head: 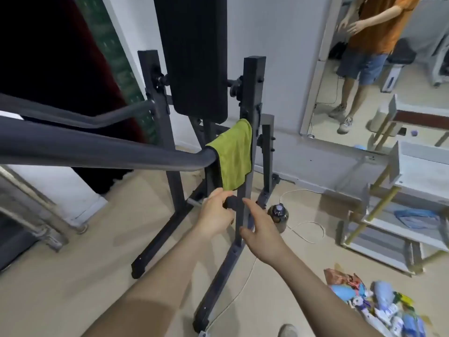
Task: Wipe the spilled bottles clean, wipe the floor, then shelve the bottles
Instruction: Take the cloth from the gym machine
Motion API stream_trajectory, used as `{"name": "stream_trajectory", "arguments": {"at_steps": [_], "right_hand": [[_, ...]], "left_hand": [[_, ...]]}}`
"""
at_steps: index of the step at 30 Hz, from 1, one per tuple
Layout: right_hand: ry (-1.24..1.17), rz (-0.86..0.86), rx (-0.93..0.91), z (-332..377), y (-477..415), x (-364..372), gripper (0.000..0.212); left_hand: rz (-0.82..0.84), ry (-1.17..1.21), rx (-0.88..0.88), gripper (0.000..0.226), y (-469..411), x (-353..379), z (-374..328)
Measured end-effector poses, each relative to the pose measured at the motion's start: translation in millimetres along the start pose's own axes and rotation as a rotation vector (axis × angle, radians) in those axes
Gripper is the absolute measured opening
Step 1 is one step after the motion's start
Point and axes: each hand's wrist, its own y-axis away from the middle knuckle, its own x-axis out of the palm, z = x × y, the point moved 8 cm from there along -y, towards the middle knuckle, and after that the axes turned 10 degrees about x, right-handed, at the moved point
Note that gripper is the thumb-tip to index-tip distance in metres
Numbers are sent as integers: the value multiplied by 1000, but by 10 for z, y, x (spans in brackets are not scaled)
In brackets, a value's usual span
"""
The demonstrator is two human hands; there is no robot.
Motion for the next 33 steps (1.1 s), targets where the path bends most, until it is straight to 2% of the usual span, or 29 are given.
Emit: {"name": "stream_trajectory", "arguments": {"at_steps": [3,7,11,13,15,19,22,23,24,26,28,29,31,32,33], "right_hand": [[-10,64,-11,-81,-473,-164,75],[-345,222,133,-159,-1057,-425,77],[-419,257,205,-193,-1644,-610,76],[-456,270,226,-185,-1921,-685,76],[-471,252,250,-159,-2222,-813,73],[-459,221,266,-134,-2889,-973,77],[-428,200,281,-120,-3274,-984,80],[-422,206,285,-94,-3371,-952,79],[-419,202,293,-76,-3451,-914,78],[-417,132,303,-37,-3569,-878,68],[-386,10,302,-29,-3677,-911,47],[-394,-3,308,-35,-3714,-927,36],[-481,37,292,-64,-3765,-978,25],[-537,53,294,-107,-3768,-1054,20],[-617,50,309,-172,-3765,-1165,16]], "left_hand": [[-11,-61,-99,60,-288,31,11],[-23,-78,-260,70,-722,44,123],[-128,194,-311,71,-1059,136,207],[-177,210,-300,65,-1168,201,207],[-181,145,-257,55,-1288,249,90],[12,-32,-66,44,-1557,312,-241],[68,-577,269,30,-1799,216,-611],[93,-789,321,21,-1870,176,-736],[105,-881,311,19,-1943,114,-801],[82,-779,270,19,-2102,-6,-802],[-139,-678,270,27,-2287,-255,-769],[-190,-721,223,42,-2387,-335,-709],[-71,-803,-12,74,-2584,-279,-350],[-2,-838,-80,77,-2644,-234,-234],[-6,-879,-47,72,-2686,-202,-218]]}}
